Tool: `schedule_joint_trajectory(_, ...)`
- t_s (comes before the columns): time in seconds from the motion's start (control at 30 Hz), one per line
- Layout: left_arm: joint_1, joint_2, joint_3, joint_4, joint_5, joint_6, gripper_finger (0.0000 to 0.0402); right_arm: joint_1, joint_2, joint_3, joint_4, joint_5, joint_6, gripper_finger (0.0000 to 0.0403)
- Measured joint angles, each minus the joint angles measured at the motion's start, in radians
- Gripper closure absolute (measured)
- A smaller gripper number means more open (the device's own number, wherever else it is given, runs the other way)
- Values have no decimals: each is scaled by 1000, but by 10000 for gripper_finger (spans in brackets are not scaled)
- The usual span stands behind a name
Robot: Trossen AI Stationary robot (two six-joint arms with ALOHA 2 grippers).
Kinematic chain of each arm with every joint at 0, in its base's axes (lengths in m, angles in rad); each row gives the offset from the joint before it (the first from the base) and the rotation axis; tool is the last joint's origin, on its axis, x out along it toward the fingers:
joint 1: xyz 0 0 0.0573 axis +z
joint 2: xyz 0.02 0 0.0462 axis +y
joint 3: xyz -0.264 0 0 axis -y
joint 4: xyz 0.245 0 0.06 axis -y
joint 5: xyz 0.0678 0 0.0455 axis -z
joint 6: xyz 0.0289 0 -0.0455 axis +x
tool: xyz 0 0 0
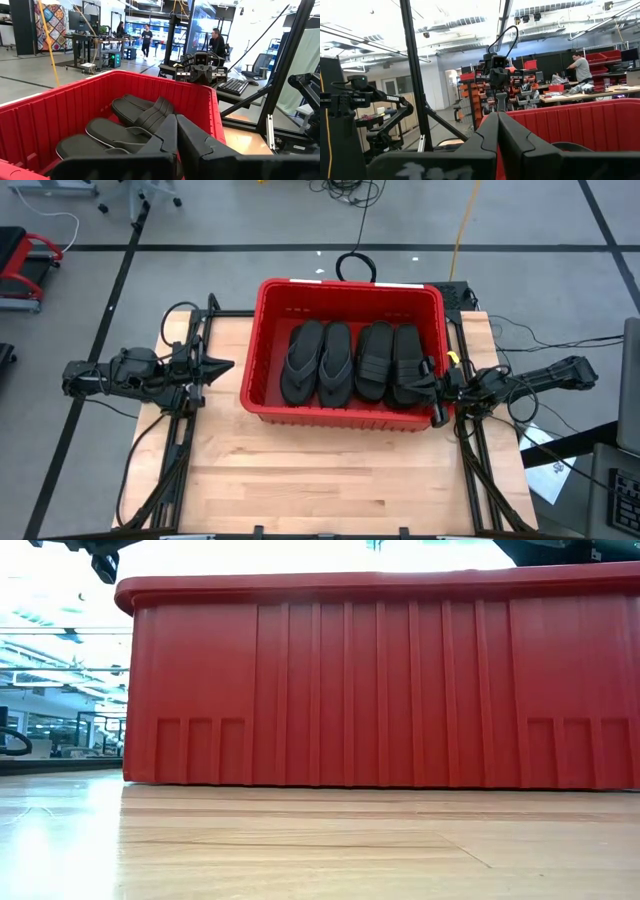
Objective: Pick and place slides into bin
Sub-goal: Return to Home Position
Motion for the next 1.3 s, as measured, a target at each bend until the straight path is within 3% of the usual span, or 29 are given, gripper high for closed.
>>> schedule_joint_trajectory(0.3,0,0,0,0,0,0,374,0,0,1,0,0,0,403)
schedule_joint_trajectory(0.77,0,0,0,0,0,0,400,0,0,1,1,0,0,403)
schedule_joint_trajectory(1.3,0,0,0,0,0,0,377,0,0,2,1,0,0,403)
